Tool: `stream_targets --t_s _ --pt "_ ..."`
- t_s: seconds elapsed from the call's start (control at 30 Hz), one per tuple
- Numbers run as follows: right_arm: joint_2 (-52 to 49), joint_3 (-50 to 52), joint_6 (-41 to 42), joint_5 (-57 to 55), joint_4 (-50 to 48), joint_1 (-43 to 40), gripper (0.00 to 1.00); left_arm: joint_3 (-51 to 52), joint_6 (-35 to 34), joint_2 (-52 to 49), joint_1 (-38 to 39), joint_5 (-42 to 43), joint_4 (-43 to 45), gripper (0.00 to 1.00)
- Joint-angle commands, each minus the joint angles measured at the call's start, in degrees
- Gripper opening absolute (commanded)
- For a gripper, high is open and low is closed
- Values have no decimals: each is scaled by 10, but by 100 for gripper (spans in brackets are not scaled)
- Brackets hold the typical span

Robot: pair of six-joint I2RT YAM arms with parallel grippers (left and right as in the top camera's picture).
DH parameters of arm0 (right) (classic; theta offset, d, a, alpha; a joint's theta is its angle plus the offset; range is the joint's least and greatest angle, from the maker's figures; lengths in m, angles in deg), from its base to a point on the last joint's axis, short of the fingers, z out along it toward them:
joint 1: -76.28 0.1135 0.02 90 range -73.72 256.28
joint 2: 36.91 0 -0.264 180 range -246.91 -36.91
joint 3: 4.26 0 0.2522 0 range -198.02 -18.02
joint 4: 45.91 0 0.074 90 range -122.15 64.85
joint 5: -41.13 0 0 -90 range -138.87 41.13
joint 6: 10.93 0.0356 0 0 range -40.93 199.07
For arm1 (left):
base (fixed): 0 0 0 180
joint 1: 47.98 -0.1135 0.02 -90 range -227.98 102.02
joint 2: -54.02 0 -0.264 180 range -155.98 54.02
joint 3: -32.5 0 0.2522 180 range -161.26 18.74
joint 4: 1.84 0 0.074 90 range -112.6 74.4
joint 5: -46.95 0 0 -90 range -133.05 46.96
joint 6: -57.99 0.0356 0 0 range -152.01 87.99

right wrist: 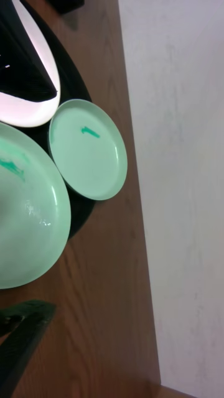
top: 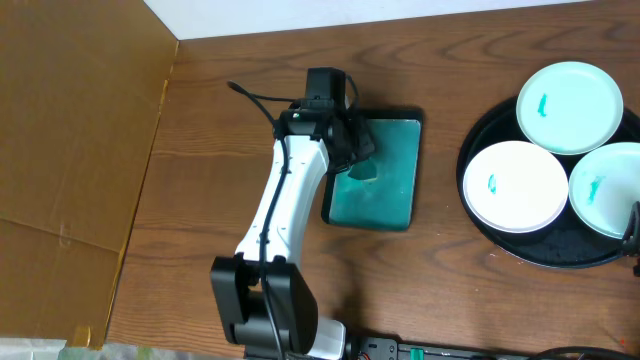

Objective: Clean dirty plates on tray and stack at the side

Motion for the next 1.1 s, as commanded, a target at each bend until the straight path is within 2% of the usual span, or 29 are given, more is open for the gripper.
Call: stream_targets --t_s 0.0,0.13,0.3,0.77,0.9,1.07 --pt "2 1 -4 -2 2 -3 99 11 -1 -38 -2 -3 5 7" --pt "2 1 -4 -2 2 -3 99 11 -1 -62 -2 -3 3 7" --pt "2 1 -4 -2 2 -3 99 8 12 -47 -2 -3 1 7" --pt "2 1 -4 -2 2 -3 99 6 22 105 -2 -3 14 8" --pt "2 1 -4 -2 2 -3 99 13 22 87 -1 -3 17 12" --pt "2 1 -4 -2 2 -3 99 46 20 19 -1 -3 45 7"
